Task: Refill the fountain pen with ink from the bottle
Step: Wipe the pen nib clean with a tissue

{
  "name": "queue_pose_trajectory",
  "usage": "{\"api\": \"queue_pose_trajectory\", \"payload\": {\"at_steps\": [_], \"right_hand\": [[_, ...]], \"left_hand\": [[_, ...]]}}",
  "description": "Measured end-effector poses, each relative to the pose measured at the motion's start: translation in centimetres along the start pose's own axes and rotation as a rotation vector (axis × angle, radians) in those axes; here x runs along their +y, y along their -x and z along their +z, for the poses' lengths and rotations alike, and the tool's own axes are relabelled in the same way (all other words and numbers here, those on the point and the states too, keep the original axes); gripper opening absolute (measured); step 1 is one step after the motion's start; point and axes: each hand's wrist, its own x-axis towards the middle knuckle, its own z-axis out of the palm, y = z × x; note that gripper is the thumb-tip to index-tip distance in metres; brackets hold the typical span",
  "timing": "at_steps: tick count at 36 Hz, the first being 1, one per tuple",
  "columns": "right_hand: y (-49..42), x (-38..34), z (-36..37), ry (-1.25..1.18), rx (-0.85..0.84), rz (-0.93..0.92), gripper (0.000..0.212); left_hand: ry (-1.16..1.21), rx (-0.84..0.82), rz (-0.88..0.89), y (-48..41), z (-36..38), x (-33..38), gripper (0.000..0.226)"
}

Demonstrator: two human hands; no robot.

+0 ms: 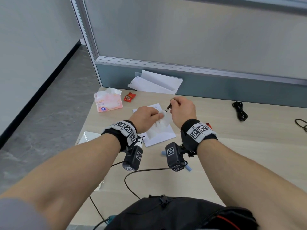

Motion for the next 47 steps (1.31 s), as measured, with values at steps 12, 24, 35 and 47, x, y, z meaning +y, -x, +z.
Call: {"api": "queue_pose_trajectory", "payload": {"at_steps": [12,24,35,47], "right_hand": [[0.0,0.3,0.2,-0.061,0.003,-0.015,0.019],[0.2,0.3,0.4,-0.059,-0.026,-0.029,0.019],[-0.1,0.3,0.3,-0.035,-0.009,-0.019,0.018],[0.1,-0.6,0.8,-0.016,-0.040,-0.015,0.021]], "left_hand": [[0.114,0.209,-0.244,0.1,-1.3,-2.5,0.019],[0.138,0.147,-0.097,-0.2,-0.6,0.6,0.015],[0.261,-0.124,-0.081,0.7,-1.0,0.2,0.033],[0.161,-0.140,-0.051,0.3,-0.8,-0.1,0.033]]}}
